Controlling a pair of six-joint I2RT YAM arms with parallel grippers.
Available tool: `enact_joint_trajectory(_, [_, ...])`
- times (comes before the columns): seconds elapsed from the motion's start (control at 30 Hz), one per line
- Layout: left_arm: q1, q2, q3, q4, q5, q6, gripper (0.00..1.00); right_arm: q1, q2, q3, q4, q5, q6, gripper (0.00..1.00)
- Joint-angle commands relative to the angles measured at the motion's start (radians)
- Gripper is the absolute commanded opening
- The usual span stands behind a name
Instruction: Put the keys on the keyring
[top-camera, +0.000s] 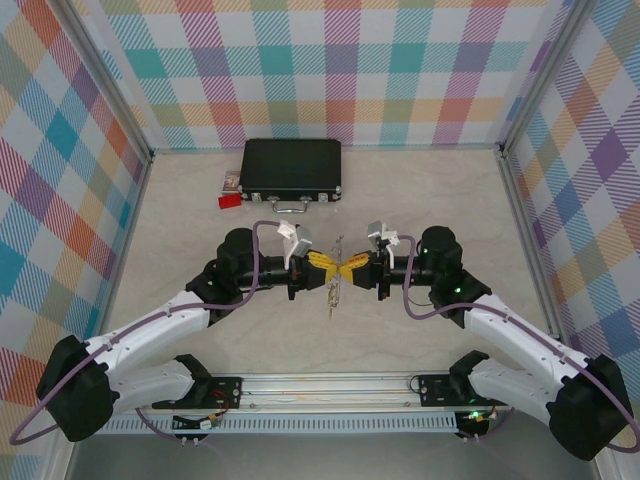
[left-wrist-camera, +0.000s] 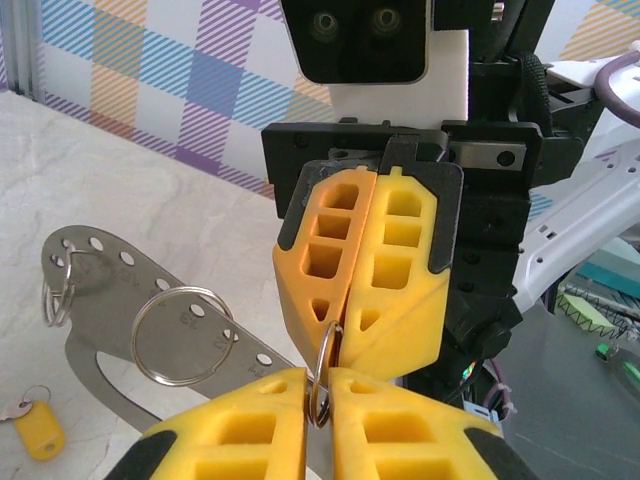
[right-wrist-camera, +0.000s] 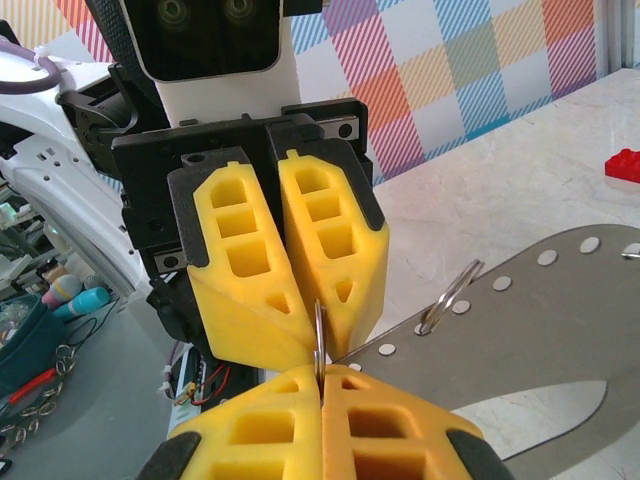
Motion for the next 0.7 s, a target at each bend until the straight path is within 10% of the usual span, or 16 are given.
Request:
enact_joint_trajectory(0.0, [0.004,0.003,0.007,0.015,0.017,0.003,0.04,0.005,-0.003,0.019,0.031,-0.017,-0.008,0.0])
enact_joint_trajectory(0.23, [0.005,-0.011,0.005,0.023,0.014,0.001,0.0,0.004,-0.003,0.014,0.025,-0.007,-0.009,0.02])
enact_joint_trajectory(0.33, [0.003,-0.022,0.005,0.01,-0.005,0.01,0.0,0.005,-0.021,0.003,0.007,0.056,-0.005,0.53])
enact_joint_trajectory(0.67, [0.004,-0.052,-0.002,-0.036,-0.089,0.054,0.0,0.003,-0.183,-0.069,-0.122,0.49,0.045,0.73])
